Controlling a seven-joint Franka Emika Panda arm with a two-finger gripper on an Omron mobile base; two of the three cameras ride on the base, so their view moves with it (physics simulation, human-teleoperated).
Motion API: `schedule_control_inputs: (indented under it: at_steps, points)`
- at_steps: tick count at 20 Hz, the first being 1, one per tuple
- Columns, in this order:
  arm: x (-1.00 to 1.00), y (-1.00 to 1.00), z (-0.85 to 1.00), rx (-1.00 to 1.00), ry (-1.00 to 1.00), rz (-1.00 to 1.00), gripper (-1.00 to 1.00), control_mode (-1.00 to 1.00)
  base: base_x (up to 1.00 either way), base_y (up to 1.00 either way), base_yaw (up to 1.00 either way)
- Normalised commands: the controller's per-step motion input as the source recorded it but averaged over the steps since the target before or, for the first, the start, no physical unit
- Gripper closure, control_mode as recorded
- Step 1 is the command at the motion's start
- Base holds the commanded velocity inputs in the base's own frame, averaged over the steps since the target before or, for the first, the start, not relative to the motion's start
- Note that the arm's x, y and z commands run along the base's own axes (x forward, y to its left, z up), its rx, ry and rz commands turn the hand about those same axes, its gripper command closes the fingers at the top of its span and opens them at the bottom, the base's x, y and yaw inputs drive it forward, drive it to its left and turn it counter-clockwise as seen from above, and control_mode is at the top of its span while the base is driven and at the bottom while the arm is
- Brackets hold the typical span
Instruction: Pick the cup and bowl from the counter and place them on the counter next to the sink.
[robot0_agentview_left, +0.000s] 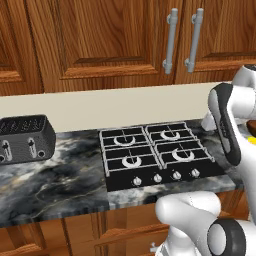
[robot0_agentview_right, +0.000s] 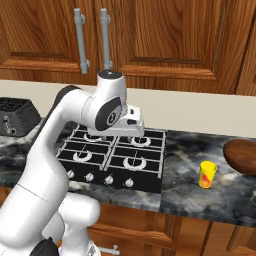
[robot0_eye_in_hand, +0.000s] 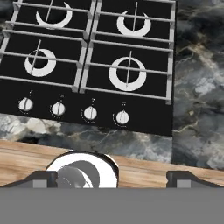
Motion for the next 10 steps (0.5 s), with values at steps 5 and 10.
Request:
schedule_control_inputs:
  at_steps: [5,10]
  points:
    - [-0.42,-0.62,-0.02,0.00,0.03,0.20,-1.00,-1.00,0.00,0.00,0.00]
    - [-0.22,-0.57,-0.03,0.00,0.08,0.12,-1.00,-1.00,0.00,0.00,0.00]
